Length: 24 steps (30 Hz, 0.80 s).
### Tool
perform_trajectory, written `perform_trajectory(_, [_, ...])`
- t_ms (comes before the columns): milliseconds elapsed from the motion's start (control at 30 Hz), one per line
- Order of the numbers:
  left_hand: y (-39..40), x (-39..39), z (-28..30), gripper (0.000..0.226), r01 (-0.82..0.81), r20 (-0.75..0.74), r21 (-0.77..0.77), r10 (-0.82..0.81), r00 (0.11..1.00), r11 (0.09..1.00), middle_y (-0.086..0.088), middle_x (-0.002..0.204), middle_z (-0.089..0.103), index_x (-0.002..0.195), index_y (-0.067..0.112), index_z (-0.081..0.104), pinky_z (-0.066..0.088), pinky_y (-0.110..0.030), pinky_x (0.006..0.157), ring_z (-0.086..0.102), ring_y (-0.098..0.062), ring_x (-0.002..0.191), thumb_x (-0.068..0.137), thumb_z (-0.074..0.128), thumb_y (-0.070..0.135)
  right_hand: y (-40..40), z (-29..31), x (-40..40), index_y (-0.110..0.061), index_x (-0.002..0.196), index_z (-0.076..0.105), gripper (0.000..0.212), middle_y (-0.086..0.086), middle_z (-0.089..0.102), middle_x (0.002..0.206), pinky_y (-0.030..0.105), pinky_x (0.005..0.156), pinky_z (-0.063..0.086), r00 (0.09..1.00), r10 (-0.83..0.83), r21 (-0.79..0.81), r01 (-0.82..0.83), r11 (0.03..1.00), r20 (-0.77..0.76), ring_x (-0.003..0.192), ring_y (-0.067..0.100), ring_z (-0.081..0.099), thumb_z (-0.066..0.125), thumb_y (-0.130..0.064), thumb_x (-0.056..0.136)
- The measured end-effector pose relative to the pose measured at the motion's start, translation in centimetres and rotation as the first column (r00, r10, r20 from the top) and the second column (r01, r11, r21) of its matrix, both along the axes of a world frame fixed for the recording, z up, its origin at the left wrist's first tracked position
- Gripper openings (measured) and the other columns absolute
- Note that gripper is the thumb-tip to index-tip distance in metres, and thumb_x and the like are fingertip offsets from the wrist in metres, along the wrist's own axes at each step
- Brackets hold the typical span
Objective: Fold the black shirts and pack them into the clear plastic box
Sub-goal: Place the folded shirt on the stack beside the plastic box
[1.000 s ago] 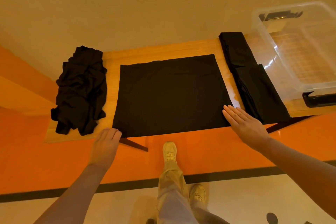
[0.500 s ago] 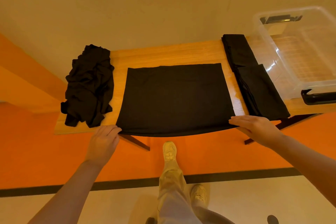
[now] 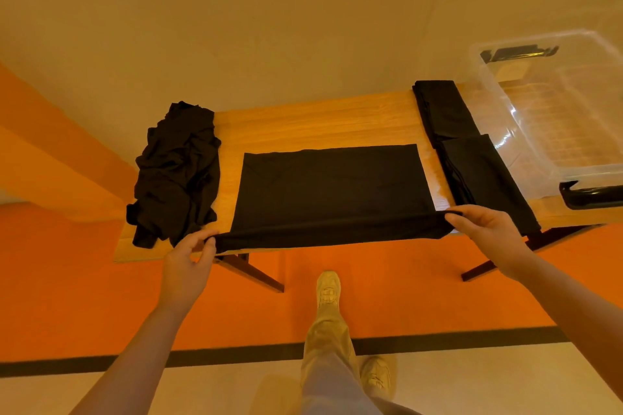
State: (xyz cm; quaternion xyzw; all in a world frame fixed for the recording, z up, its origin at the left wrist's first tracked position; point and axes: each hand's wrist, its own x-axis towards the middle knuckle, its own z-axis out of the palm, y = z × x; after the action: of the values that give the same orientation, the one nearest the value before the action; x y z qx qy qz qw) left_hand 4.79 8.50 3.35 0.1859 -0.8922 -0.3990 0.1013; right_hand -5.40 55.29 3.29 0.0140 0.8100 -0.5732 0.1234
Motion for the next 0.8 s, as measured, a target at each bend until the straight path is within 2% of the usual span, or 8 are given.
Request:
perform_trajectory(67, [-0.2,-1.4,0.3,0.022,-0.010,-0.036,-0.008,0.010,0.999,1.000,-0.002,0.095,0.063,0.116,0.014,0.064,0.044,-0.020,0.064,0.056,-0.013,0.077,0.097,0.054,0.016,-0.1,0.3,-0.8,-0.022,0.098,0.071,0.038,0.004,0.071,0.087,0.031,0.081,0.053,1.000,-0.029,-0.075,0.029,0.997,0.001,0.085,0.020,0.067,0.070,-0.053,0.075])
perform_trajectory(100, [-0.2,-2.2,0.6,0.022,-0.013,-0.056,-0.013,0.012,0.998,1.000,0.000,0.098,0.064,0.116,0.012,0.064,0.046,-0.020,0.070,0.059,-0.010,0.085,0.097,0.054,0.017,-0.2,0.4,-1.3,-0.020,0.099,0.071,0.041,0.008,0.071,0.088,0.030,0.077,0.054,0.999,-0.054,-0.092,0.054,0.994,0.003,0.086,0.027,0.067,0.069,-0.054,0.075])
perform_trajectory(200, [-0.1,-5.0,1.3,0.023,-0.038,-0.094,0.005,0.038,0.995,0.999,-0.001,0.102,0.066,0.115,0.008,0.066,0.048,-0.019,0.080,0.061,-0.010,0.095,0.095,0.057,0.016,-0.7,0.7,-3.4,-0.018,0.099,0.070,0.013,0.016,0.070,0.094,0.043,0.087,0.054,0.992,-0.130,-0.118,0.129,0.985,-0.002,0.097,0.039,0.064,0.060,-0.022,0.091])
perform_trajectory(267, [-0.3,-7.2,1.6,0.023,-0.060,-0.087,0.006,0.061,0.994,0.998,-0.001,0.101,0.067,0.114,0.009,0.067,0.048,-0.017,0.079,0.062,-0.007,0.090,0.094,0.059,0.017,-1.1,0.8,-5.1,-0.021,0.096,0.070,0.012,0.010,0.071,0.095,0.045,0.092,0.052,0.986,-0.166,-0.075,0.164,0.984,-0.012,0.098,0.028,0.067,0.059,-0.017,0.092])
perform_trajectory(367, [-0.7,-10.6,2.0,0.025,-0.060,-0.063,0.034,0.062,0.996,0.998,0.001,0.100,0.067,0.116,0.011,0.066,0.048,-0.013,0.072,0.061,-0.002,0.084,0.094,0.060,0.020,-2.0,1.5,-8.0,-0.022,0.094,0.069,0.012,0.004,0.071,0.096,0.033,0.087,0.056,0.975,-0.221,-0.090,0.221,0.971,0.014,0.096,0.016,0.068,0.060,-0.014,0.092])
perform_trajectory(500, [-1.1,-15.6,2.4,0.025,-0.069,-0.005,0.078,0.069,0.998,0.995,0.000,0.106,0.066,0.118,0.010,0.066,0.046,-0.021,0.084,0.062,-0.011,0.095,0.095,0.059,0.018,-2.8,1.9,-12.4,-0.016,0.098,0.070,0.011,0.000,0.071,0.092,0.020,0.076,0.057,0.965,-0.260,-0.068,0.263,0.963,0.042,0.092,0.013,0.069,0.061,-0.014,0.091])
perform_trajectory(667, [-2.0,-21.9,2.0,0.025,-0.064,0.045,0.091,0.060,0.997,0.994,-0.003,0.106,0.067,0.116,0.010,0.066,0.050,-0.029,0.088,0.065,-0.017,0.097,0.094,0.061,0.018,-4.0,1.7,-18.2,-0.018,0.098,0.069,0.011,0.006,0.071,0.097,0.037,0.090,0.053,0.954,-0.293,0.016,0.293,0.956,0.065,0.095,0.018,0.068,0.059,-0.021,0.093])
perform_trajectory(800, [-2.0,-25.7,2.0,0.022,-0.096,0.097,0.109,0.085,0.992,0.989,-0.002,0.099,0.068,0.112,0.011,0.069,0.053,-0.034,0.088,0.066,-0.019,0.095,0.092,0.063,0.020,-5.3,1.5,-21.4,-0.017,0.099,0.070,0.019,0.017,0.070,0.089,0.044,0.074,0.056,0.950,-0.305,0.094,0.298,0.950,0.066,0.075,0.036,0.067,0.063,-0.033,0.090])
